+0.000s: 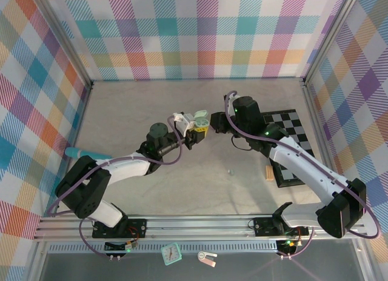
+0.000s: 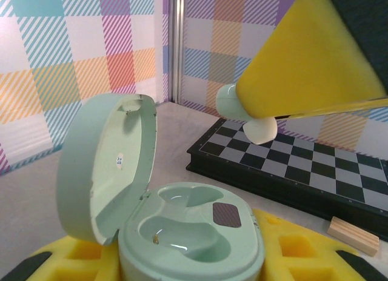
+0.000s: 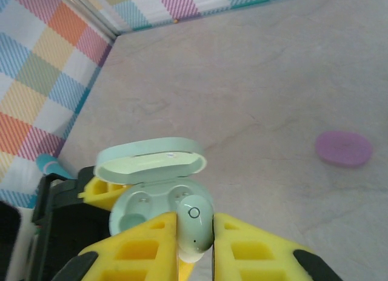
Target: Insert the wireless bluetooth earbuds into the charging case
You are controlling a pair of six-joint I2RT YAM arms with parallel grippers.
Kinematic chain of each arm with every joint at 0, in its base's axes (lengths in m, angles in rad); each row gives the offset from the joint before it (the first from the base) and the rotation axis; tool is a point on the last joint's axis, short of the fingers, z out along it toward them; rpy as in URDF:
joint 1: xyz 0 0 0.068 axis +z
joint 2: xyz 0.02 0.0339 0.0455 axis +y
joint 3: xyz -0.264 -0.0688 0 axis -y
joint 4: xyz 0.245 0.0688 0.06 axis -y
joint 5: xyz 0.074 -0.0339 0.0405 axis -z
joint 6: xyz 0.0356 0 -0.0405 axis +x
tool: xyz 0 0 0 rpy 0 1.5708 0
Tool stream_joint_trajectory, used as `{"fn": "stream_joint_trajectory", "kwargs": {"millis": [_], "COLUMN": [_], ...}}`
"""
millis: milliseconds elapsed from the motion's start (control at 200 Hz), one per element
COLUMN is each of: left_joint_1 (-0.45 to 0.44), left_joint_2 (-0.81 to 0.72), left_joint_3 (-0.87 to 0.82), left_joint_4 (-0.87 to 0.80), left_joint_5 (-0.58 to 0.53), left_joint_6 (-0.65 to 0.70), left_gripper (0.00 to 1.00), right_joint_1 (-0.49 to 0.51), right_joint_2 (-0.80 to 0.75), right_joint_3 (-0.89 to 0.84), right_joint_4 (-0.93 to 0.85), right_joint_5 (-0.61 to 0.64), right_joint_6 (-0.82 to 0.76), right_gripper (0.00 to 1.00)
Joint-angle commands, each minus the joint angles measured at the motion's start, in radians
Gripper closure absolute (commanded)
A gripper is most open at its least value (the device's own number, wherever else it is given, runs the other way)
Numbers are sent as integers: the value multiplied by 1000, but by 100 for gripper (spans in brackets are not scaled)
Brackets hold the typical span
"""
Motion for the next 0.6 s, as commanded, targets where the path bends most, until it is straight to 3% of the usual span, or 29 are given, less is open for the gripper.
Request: {"fn": "stream_joint_trajectory", "kwargs": {"millis": [0,600], "left_joint_1": [-20,-32], "left_joint_2": [10,33], "left_joint_3": [38,61], "left_joint_4": [48,73], "left_joint_5": [-27,6], "left_joint_6": [-5,-10], "left_gripper": [63,63], "right_joint_1": [6,18], "right_joint_2": [-1,58], "right_joint_3": [-5,-1], "right_joint_4": [45,76], "right_joint_5": [-58,-163], "right_joint_6": [-27,-40], "right_gripper": [81,81]}}
